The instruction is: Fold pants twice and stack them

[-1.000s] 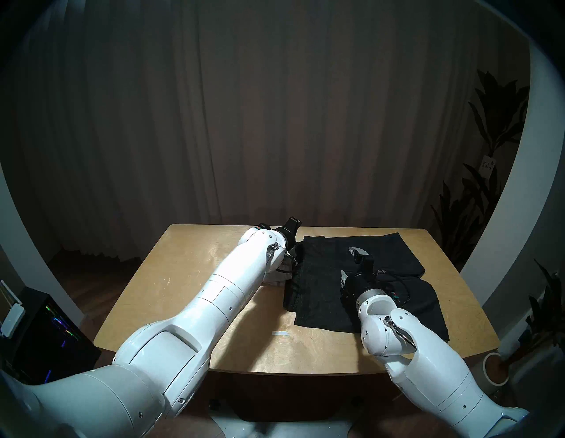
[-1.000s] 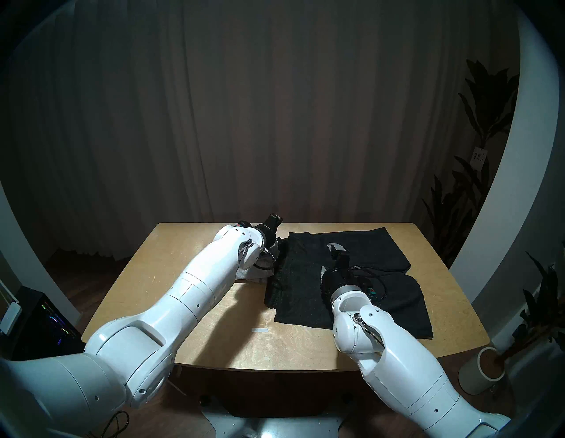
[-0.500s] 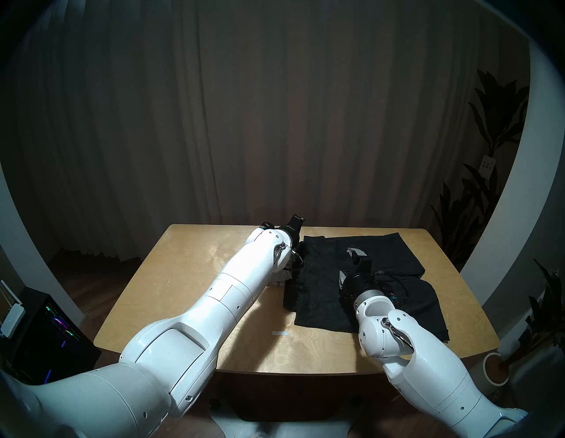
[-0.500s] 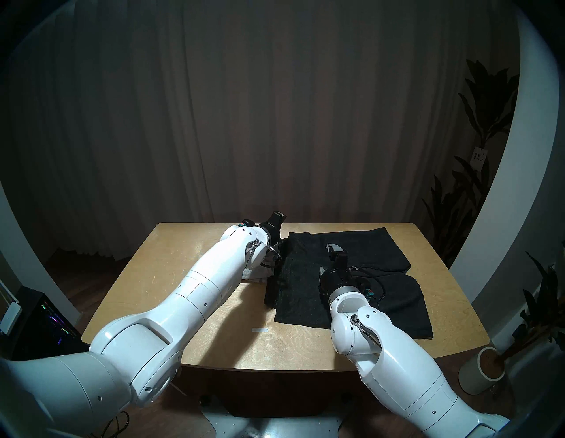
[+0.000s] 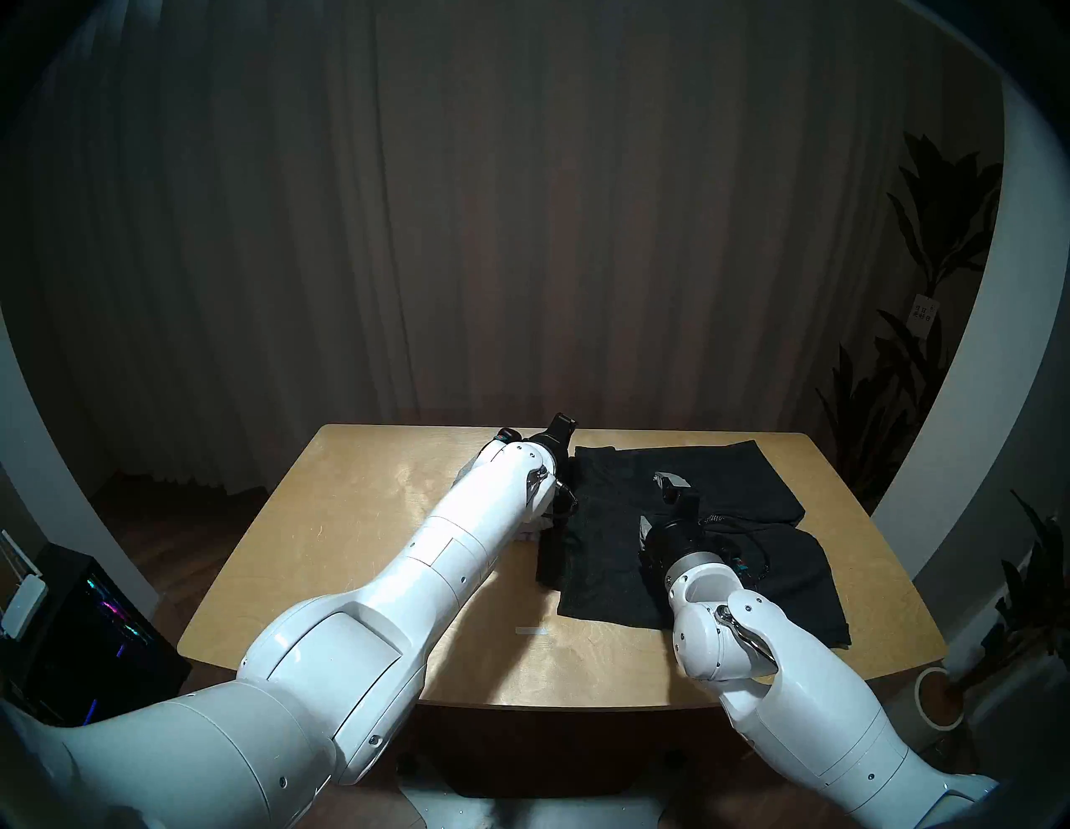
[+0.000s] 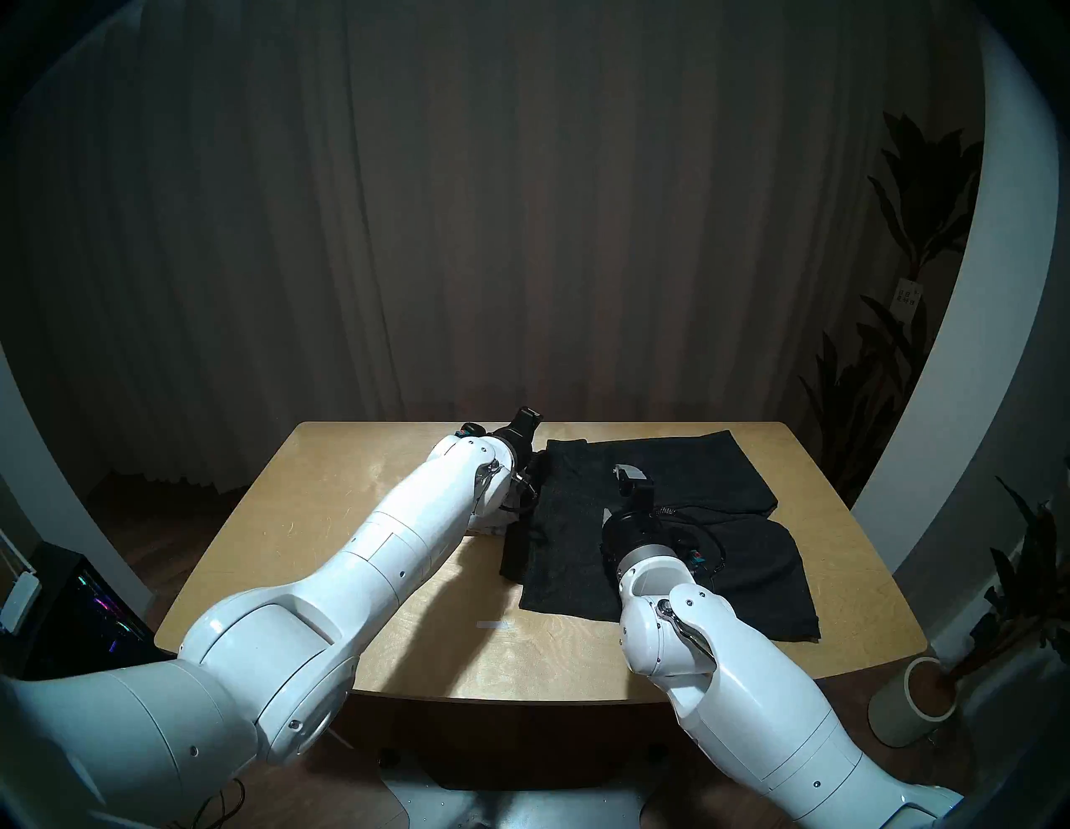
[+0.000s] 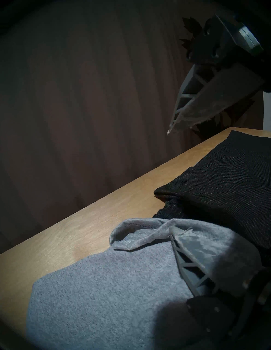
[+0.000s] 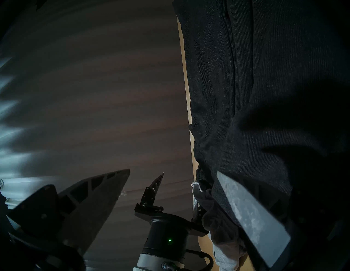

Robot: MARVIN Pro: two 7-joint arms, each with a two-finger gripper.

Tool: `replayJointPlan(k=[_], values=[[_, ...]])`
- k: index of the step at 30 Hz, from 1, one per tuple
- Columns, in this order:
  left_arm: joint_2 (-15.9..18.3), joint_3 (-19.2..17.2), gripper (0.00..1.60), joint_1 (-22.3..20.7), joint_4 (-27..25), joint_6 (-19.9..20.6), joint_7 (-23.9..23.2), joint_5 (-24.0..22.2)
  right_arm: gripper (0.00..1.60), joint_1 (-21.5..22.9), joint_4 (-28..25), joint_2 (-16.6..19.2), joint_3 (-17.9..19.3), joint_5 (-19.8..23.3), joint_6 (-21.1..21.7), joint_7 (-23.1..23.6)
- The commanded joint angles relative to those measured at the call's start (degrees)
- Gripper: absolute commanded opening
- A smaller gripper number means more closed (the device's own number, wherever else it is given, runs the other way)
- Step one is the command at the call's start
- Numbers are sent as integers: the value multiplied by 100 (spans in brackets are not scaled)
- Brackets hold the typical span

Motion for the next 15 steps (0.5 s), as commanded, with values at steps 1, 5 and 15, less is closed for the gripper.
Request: replayJointPlan(k=[1,5,15], values=[[-204,-25,160,-350,73,-47,-235,4,160,54,-85,-54,-21,-30,-33,20],[-219,-35,160,-403,77,-38,-272,13,160,56,-85,-67,-39,-36,-68,25],[-131,-81,160,-347,-86,29,-262,24,160,57,-93,-83,-74,-55,-154,33]])
